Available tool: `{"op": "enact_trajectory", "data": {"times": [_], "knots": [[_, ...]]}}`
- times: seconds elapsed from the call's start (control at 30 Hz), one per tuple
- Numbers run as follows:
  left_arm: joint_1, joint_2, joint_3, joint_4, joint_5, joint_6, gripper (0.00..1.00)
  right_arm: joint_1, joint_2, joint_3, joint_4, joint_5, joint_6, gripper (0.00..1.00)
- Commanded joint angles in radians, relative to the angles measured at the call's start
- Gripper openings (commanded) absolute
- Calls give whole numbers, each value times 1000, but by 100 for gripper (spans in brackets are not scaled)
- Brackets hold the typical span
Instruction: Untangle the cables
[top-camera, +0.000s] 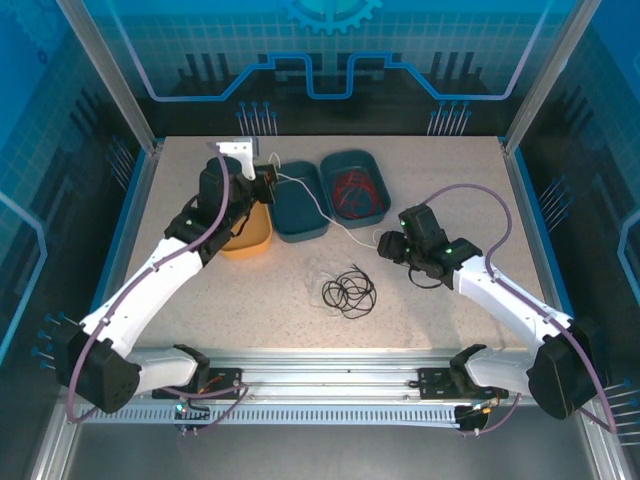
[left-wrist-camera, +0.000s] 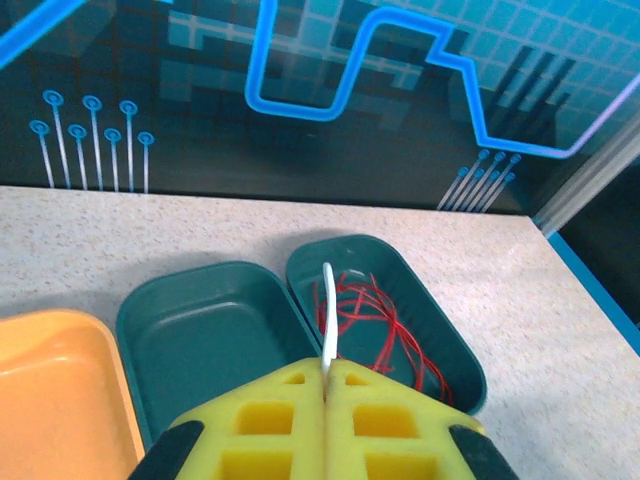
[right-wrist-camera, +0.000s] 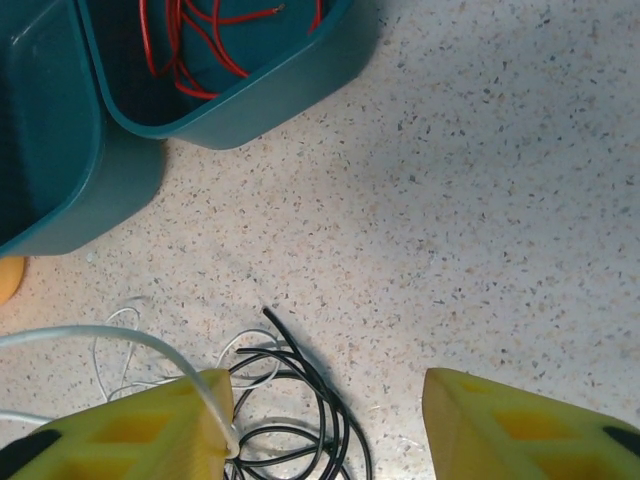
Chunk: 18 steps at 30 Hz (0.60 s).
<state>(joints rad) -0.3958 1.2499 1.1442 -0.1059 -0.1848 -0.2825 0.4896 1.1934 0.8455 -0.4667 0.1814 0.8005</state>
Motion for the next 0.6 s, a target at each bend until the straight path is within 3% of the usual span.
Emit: {"op": "enact_trajectory", "data": {"times": [0.0,0.1,0.2,0.43,0.57], "knots": [[54,39,103,15,2,-7,0,-8,-2,29,-42,33,3,67],[70,67,155,10,16,10,0,-9,-12,27,-47,30,-10,79],[82,106,214,-18,9,35,0,-13,-26,10,26,-82,-75,89],[125,162,271,-23,33,30,0,-42,-49,27,-13,-112,-126,99],[148,181,300,-41,30,43,0,-98,-102,-14,40,-226,-146,100]]}}
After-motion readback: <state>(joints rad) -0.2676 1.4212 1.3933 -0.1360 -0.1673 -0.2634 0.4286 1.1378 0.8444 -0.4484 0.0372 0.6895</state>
